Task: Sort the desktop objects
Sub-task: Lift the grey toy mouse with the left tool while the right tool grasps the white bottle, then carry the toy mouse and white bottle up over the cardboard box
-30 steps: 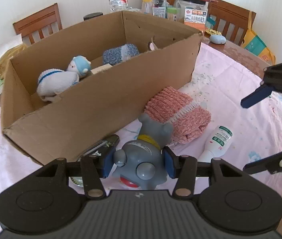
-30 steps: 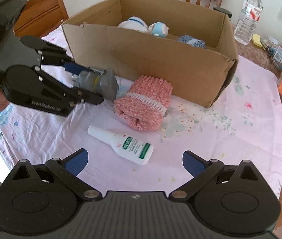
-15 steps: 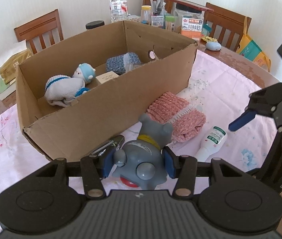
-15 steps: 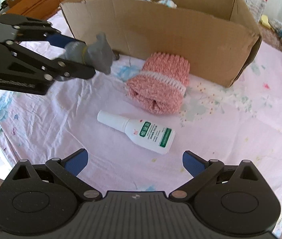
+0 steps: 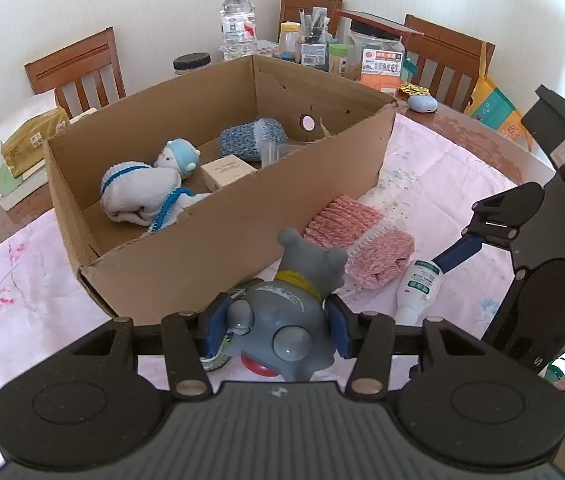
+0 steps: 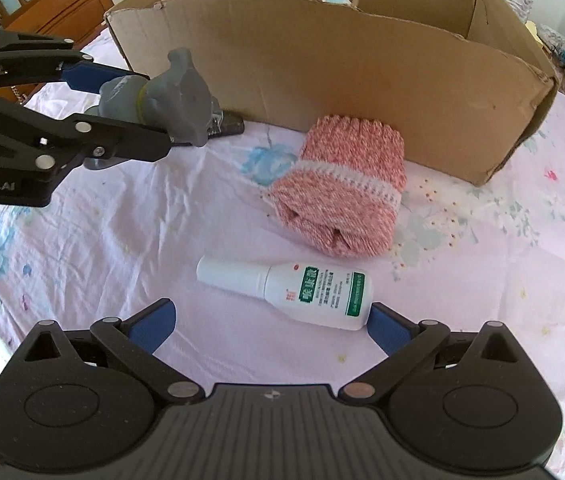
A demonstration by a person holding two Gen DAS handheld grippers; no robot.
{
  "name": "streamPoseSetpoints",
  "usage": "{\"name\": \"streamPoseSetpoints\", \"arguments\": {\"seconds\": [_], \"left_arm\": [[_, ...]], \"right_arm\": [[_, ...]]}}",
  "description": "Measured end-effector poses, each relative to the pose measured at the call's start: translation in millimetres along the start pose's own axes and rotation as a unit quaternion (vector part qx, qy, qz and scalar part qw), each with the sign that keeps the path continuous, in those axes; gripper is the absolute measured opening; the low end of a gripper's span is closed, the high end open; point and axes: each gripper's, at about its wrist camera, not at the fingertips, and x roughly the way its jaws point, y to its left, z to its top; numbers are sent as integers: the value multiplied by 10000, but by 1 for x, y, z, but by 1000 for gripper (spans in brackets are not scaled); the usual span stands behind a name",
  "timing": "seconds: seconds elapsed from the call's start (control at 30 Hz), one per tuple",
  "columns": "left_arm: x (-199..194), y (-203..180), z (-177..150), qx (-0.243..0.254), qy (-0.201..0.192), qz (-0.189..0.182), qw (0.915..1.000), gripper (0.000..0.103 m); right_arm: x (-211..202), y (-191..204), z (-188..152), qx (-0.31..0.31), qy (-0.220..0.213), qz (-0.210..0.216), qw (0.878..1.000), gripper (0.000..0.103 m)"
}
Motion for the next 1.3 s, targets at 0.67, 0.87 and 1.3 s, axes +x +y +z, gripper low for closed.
{"name": "streamPoseSetpoints", "arguments": {"seconds": [0.67, 0.87, 1.3], "left_arm": [[-11, 4, 1, 31, -22, -112, 9999, 51], [-19, -2, 5, -24, -50, -67, 10000, 51], [-29, -17, 14, -235, 40, 96, 9997, 51]], "right_arm": [[14, 16, 15, -212, 6, -371, 9991, 98], [5, 11, 15, -227, -76, -316, 9992, 98], [-39, -2, 20, -668, -397, -206, 9968, 98]]}}
